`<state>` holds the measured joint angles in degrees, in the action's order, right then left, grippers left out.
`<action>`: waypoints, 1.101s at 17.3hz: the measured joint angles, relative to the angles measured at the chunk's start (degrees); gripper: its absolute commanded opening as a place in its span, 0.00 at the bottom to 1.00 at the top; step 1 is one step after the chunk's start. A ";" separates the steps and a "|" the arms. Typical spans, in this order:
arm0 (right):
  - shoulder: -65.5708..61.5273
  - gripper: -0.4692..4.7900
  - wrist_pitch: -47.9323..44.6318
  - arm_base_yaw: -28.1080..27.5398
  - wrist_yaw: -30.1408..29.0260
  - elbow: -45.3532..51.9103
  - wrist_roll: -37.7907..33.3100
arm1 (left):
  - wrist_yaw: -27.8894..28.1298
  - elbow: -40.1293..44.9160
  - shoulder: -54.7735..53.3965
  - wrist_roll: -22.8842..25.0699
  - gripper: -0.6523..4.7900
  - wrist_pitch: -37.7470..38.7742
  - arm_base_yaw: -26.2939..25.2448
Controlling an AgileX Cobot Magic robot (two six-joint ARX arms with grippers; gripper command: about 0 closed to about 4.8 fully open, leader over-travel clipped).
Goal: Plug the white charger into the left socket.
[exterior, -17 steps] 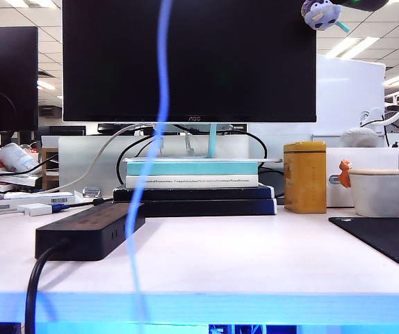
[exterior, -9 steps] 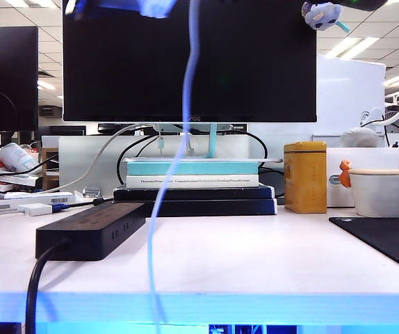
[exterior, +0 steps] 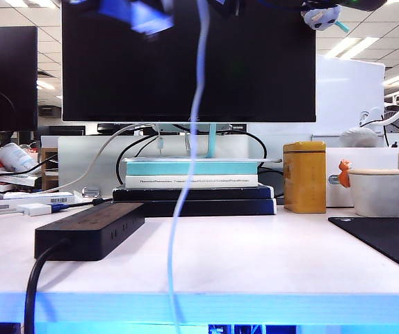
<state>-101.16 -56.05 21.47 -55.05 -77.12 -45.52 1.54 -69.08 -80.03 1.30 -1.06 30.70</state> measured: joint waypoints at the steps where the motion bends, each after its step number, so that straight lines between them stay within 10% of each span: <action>1: 0.00 1.00 2.03 0.04 3.43 0.00 2.82 | 2.12 0.00 0.00 0.09 0.21 0.02 0.20; 4: 0.00 1.00 14.97 1.68 17.33 0.00 19.10 | 3.19 0.00 0.00 0.22 0.21 0.04 0.24; 7: -0.02 1.00 22.34 4.35 19.30 0.04 28.24 | 3.21 0.00 -0.15 3.69 0.21 0.70 0.24; 19: 0.02 0.89 25.14 6.38 12.96 -1.20 28.65 | -0.11 0.02 -0.87 7.06 0.20 3.69 0.24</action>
<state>-101.14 -30.92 27.86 -42.09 -78.32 -16.86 1.43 -69.06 -80.90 8.36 2.63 30.94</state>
